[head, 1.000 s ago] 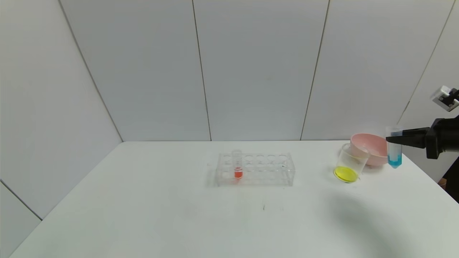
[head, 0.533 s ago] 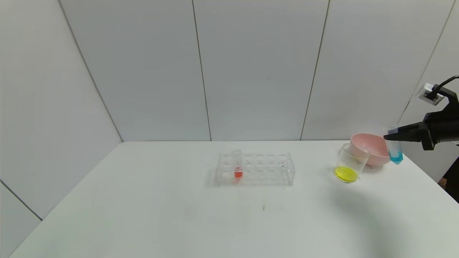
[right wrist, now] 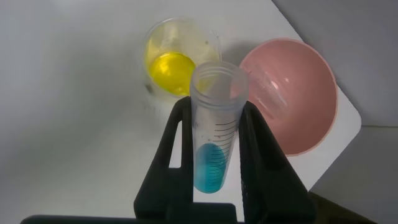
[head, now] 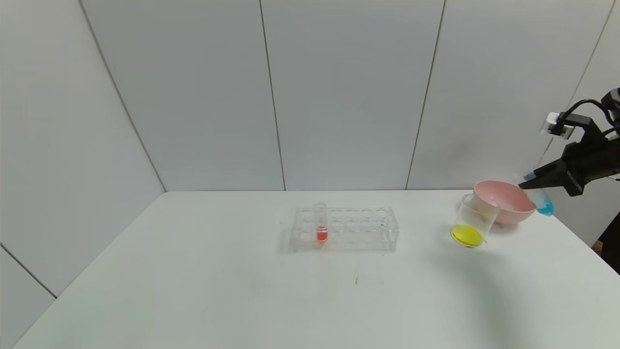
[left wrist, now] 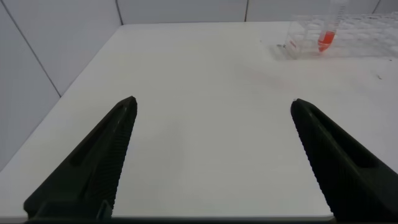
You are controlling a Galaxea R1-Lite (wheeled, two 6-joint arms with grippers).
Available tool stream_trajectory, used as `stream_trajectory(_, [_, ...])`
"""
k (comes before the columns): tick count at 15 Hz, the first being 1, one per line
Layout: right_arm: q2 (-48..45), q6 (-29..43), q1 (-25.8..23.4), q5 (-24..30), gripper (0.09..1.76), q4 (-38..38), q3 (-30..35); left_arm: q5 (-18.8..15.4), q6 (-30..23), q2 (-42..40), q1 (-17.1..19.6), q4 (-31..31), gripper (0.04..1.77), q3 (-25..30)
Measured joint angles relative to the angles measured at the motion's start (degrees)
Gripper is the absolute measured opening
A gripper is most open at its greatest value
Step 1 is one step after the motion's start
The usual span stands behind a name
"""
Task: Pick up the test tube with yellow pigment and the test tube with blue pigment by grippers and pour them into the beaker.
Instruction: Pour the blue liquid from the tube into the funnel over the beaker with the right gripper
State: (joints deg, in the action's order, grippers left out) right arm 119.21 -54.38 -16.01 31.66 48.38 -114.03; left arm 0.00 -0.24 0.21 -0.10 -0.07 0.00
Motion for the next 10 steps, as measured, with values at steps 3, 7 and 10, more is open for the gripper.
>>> stream_trajectory(3, [1.2,-1.2,2.0,-4.9,0.49,-0.4,-0.5,0.0,0.0,0.0,0.0,0.0,1.76,0.0])
stream_trajectory(7, [1.7,-2.7,4.6,-9.7,0.49,-0.5,-0.6,0.0,0.0,0.0,0.0,0.0,1.76,0.0])
stream_trajectory(10, [2.1,-3.0,6.4,-15.3,0.49,-0.5,-0.6,0.0,0.0,0.0,0.0,0.0,1.76,0.0])
